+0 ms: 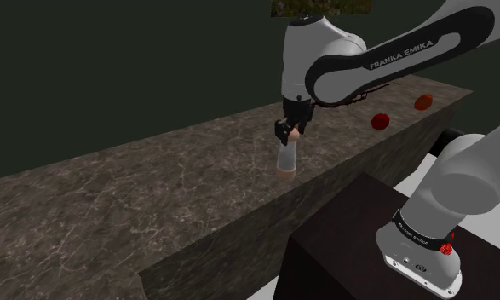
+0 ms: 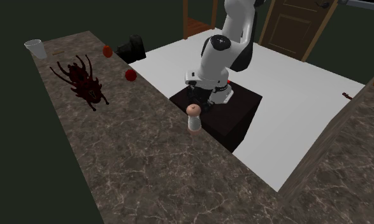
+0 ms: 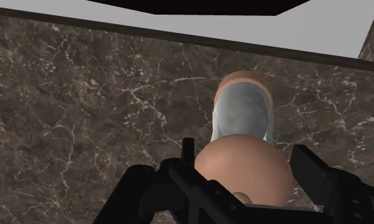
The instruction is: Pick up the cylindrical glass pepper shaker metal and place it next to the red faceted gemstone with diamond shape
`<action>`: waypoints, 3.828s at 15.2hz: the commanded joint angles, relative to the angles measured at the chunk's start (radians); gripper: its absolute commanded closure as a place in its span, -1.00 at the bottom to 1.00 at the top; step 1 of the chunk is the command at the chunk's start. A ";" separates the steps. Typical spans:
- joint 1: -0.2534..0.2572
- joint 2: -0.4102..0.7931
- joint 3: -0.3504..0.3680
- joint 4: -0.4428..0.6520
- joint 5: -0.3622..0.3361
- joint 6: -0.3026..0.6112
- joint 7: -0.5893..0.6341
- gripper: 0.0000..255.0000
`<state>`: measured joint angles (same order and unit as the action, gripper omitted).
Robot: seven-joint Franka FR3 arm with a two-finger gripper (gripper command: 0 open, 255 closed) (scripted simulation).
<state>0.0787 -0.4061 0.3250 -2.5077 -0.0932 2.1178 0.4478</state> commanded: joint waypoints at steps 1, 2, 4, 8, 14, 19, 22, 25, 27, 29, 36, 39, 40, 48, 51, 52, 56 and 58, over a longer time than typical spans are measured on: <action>0.002 -0.015 -0.004 0.016 0.005 -0.031 -0.008 1.00; 0.003 -0.021 -0.006 0.026 0.007 -0.045 -0.012 1.00; 0.004 -0.031 -0.009 0.045 0.010 -0.074 -0.019 1.00; 0.005 -0.047 -0.016 0.086 0.014 -0.130 -0.032 1.00; 0.006 -0.065 -0.024 0.152 0.018 -0.212 -0.048 1.00; 0.004 -0.073 -0.030 0.213 0.019 -0.279 -0.061 1.00; 0.003 -0.074 -0.032 0.252 0.019 -0.319 -0.068 1.00; 0.002 -0.074 -0.035 0.292 0.019 -0.359 -0.074 1.00; 0.001 -0.073 -0.036 0.320 0.018 -0.385 -0.078 1.00; -0.001 -0.071 -0.038 0.348 0.017 -0.411 -0.082 1.00; -0.006 -0.056 -0.040 0.454 0.013 -0.502 -0.094 1.00; -0.008 -0.047 -0.041 0.503 0.011 -0.541 -0.099 1.00; -0.009 -0.043 -0.041 0.519 0.010 -0.554 -0.101 1.00; -0.038 -0.061 -0.119 0.540 -0.018 -0.578 -0.206 1.00; -0.059 -0.073 -0.176 0.522 -0.039 -0.561 -0.279 1.00; -0.067 -0.075 -0.195 0.518 -0.047 -0.555 -0.303 1.00; -0.097 -0.071 -0.270 0.513 -0.075 -0.530 -0.399 1.00; -0.112 -0.063 -0.308 0.517 -0.089 -0.517 -0.447 1.00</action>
<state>-0.0239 -0.4774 0.0399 -1.9969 -0.1736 1.5928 0.0313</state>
